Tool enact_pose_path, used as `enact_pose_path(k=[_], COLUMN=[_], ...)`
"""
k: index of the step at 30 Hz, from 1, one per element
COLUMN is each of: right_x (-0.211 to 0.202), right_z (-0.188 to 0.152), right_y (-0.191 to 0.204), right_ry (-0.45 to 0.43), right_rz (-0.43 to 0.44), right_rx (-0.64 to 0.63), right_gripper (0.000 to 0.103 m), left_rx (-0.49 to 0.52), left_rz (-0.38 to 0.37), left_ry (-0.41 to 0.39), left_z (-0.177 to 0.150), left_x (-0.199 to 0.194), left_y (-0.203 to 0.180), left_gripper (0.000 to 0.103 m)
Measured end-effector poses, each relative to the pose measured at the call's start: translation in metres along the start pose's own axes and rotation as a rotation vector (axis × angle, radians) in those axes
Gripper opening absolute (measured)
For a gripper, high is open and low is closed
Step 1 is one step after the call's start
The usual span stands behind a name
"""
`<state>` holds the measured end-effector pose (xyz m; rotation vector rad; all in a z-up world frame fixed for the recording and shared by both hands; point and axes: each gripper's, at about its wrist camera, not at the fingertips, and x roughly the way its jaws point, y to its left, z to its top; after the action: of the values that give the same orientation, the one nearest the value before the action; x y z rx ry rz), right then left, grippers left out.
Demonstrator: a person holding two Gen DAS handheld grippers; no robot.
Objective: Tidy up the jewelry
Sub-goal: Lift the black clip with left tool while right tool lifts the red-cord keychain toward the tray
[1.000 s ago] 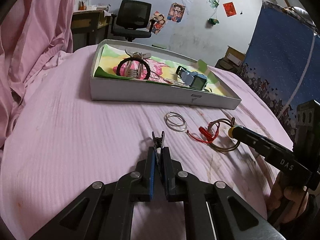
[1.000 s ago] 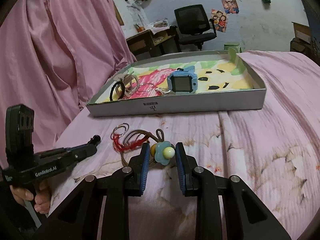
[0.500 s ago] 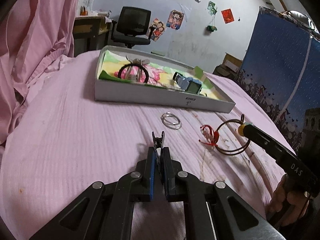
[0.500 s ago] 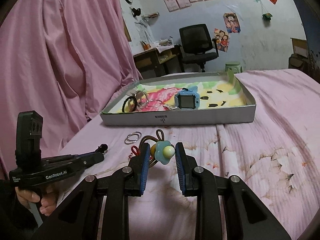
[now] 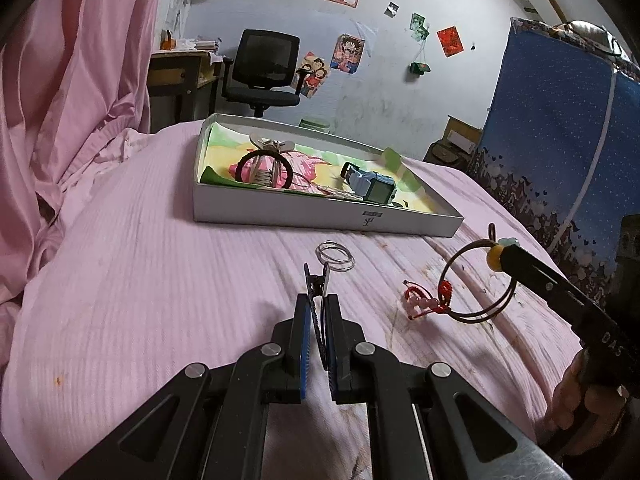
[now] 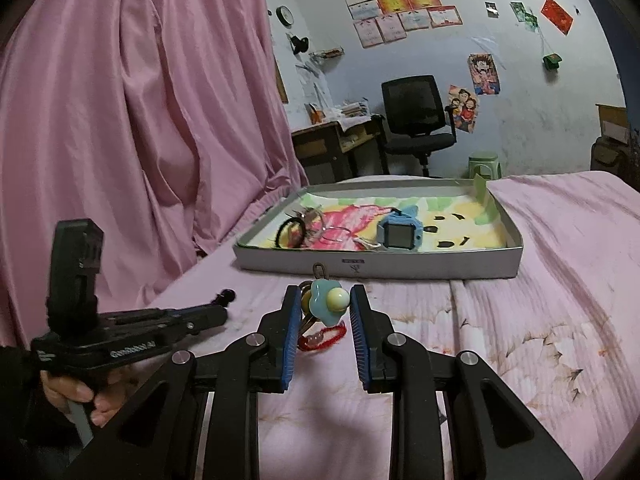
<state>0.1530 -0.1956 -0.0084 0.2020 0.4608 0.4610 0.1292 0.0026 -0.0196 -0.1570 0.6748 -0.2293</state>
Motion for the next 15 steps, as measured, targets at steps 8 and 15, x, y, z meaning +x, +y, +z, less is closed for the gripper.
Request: enact_pose_path(k=[8,15], right_x=[-0.009,-0.007], right_z=[-0.001,0.002], right_y=[-0.001,0.006], right_ry=[-0.019,-0.021], right_rz=[0.019,0.042], right_rx=[0.027,0.013], right_gripper=[0.022,0.022], left_rx=[0.003,0.02], left_rz=[0.009,0.005], left_ry=[-0.04,-0.078], left_z=[0.003,0.01], left_x=[-0.012,-0.023], left_y=[-0.008,-0.014], left_gripper=[0.007,0.007])
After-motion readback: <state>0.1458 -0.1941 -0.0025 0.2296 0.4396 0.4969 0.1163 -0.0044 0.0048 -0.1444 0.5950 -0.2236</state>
